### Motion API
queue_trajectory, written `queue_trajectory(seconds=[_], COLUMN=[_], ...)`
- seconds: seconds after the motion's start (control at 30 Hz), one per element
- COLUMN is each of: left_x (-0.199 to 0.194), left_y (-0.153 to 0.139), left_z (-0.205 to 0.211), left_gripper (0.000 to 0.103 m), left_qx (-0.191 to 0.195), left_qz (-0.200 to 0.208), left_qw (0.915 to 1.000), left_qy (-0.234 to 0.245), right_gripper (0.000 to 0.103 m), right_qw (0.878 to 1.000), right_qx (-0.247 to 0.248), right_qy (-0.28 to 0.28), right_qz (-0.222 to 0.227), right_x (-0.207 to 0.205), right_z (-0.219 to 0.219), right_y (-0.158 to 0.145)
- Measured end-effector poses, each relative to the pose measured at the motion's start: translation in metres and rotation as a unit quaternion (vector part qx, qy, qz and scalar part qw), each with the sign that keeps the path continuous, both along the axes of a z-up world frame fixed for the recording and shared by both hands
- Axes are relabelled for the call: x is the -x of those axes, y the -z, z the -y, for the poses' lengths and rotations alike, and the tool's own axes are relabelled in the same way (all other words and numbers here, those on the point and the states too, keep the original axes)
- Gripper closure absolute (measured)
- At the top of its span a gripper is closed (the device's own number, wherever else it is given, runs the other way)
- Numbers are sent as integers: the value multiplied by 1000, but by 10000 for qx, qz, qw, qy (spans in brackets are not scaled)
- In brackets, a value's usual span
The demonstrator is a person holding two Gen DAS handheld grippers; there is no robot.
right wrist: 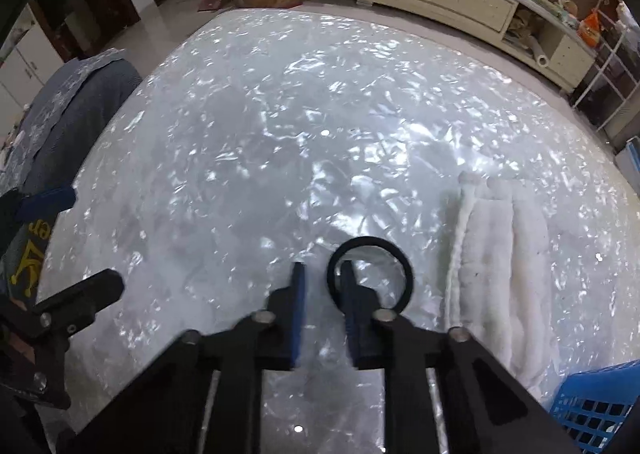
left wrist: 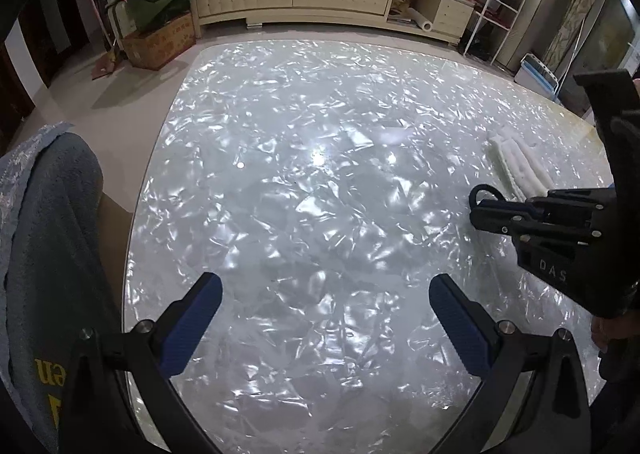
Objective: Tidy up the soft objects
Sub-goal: 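Reach the right gripper to the black rubber ring and grasp it, then carry the black ring into the basket and open the right gripper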
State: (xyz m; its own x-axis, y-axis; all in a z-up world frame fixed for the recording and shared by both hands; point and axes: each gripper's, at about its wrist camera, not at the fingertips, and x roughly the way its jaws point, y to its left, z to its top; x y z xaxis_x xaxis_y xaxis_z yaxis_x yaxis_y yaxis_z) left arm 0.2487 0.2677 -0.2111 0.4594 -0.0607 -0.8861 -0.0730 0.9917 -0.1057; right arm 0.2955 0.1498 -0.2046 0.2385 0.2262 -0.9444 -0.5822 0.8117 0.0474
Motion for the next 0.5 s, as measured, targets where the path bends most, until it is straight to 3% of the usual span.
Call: queue_trajectory(seconds=[0.2,0.5], left_x=[10,37], left_y=[-5,-41], left_z=[2,17], left_gripper=[0,0], left_qx=[86,66], left_qz=[-14,108], left_qw=[10000,9999], left_qy=[1,-37], right_gripper=[99,99], right_qw=[10000,9992], right_qx=[52,-249], right_qy=[82,-268], right_qz=[-13,185], right_x=[6,57], right_z=[8,23], right_y=[-7,-68])
